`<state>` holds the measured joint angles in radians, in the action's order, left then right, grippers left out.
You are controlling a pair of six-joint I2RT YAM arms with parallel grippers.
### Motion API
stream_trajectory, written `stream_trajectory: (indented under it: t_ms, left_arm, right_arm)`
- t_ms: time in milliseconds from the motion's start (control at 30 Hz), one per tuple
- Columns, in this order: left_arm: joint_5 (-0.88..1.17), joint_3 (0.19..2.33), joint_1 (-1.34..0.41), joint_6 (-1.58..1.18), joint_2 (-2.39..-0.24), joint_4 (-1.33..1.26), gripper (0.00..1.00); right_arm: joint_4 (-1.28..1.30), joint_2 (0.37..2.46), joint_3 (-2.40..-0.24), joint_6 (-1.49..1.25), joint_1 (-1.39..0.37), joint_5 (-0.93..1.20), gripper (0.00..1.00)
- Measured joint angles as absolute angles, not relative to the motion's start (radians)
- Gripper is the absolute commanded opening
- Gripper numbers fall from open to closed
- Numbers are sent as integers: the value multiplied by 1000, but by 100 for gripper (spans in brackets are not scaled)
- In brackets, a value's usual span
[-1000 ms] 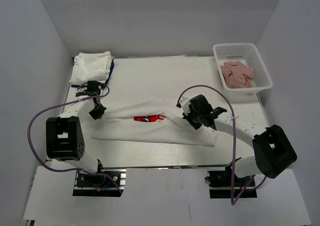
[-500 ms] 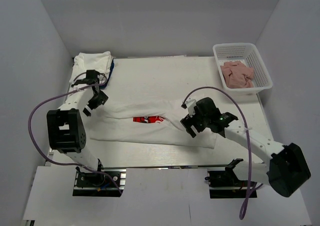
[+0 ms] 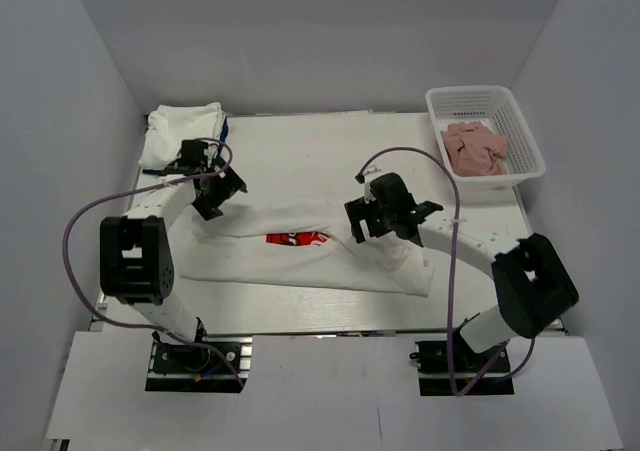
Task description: Fold and stack the t-shirts
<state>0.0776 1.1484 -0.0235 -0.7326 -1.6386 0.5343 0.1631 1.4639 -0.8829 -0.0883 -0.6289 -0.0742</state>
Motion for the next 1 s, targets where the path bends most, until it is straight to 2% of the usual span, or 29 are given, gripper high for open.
stream_trajectory:
  t_ms: [167,367,533,767,1000]
  left_arm:
    - [88,1087,-36,-721,-1757,537,100]
    - [67,1092,-26,-719,-1762,535,100]
    - [63,1118,-27,-720,-1781,566,100]
    - [30,1097,-34,-722,-1760,591,100]
    - [141,815,-80,-744,-1521,656,100]
  right_arm:
    - [235,1538,-868,-162,-630,-118,90]
    - [280,1503,-770,-205,-630,-135,90]
    - [295,1529,-794,-215,-630,-140,90]
    - [329,1665,-943,-225,-601,-159,90]
    - [260,1971,-1307,-161,-476,-110,90]
